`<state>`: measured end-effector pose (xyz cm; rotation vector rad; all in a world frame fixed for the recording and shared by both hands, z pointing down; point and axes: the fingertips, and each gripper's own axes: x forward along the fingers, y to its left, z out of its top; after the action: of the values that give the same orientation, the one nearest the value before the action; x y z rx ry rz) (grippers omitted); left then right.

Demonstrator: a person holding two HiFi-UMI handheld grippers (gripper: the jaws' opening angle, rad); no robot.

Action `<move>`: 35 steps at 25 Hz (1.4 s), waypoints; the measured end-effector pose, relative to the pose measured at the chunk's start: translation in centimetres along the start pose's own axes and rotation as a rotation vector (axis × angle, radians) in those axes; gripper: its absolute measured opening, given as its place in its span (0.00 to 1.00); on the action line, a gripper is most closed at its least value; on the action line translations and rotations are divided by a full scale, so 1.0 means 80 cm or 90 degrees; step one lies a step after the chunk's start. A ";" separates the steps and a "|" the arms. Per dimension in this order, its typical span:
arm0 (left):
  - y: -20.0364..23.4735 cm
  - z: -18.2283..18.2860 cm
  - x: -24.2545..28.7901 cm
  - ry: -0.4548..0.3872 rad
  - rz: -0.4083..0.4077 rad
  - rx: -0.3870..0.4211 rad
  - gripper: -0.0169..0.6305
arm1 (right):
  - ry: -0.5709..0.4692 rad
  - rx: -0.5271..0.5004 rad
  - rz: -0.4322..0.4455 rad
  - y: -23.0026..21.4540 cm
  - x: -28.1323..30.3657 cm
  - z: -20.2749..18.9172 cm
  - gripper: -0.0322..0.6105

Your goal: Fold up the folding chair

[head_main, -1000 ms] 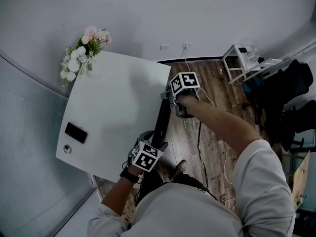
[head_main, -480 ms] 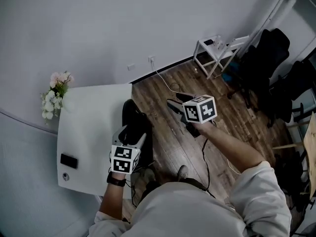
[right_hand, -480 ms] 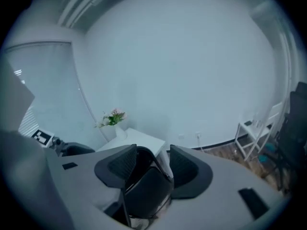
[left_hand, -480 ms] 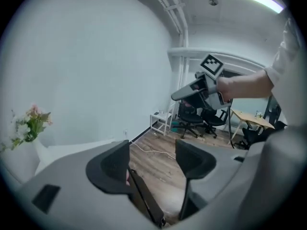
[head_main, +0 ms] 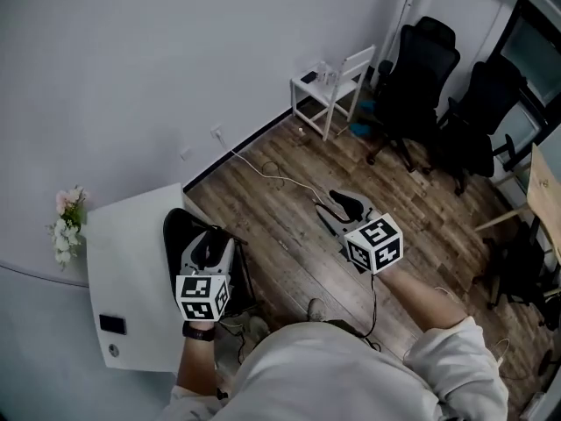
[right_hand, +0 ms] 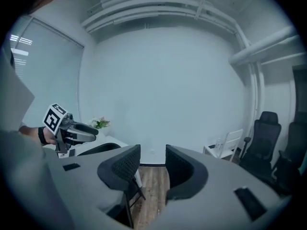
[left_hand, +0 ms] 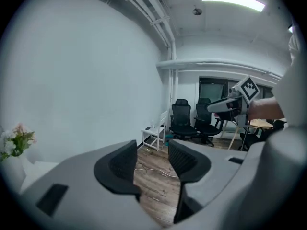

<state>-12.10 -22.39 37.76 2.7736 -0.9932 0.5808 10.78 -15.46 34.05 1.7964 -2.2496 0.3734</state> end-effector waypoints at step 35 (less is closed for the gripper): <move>-0.024 -0.007 -0.048 -0.049 0.094 -0.005 0.04 | -0.150 -0.058 -0.140 -0.034 -0.136 -0.019 0.08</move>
<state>-13.72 -18.54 36.72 2.7510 -1.2217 0.4902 15.87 -5.56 31.94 2.1062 -2.1407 0.0188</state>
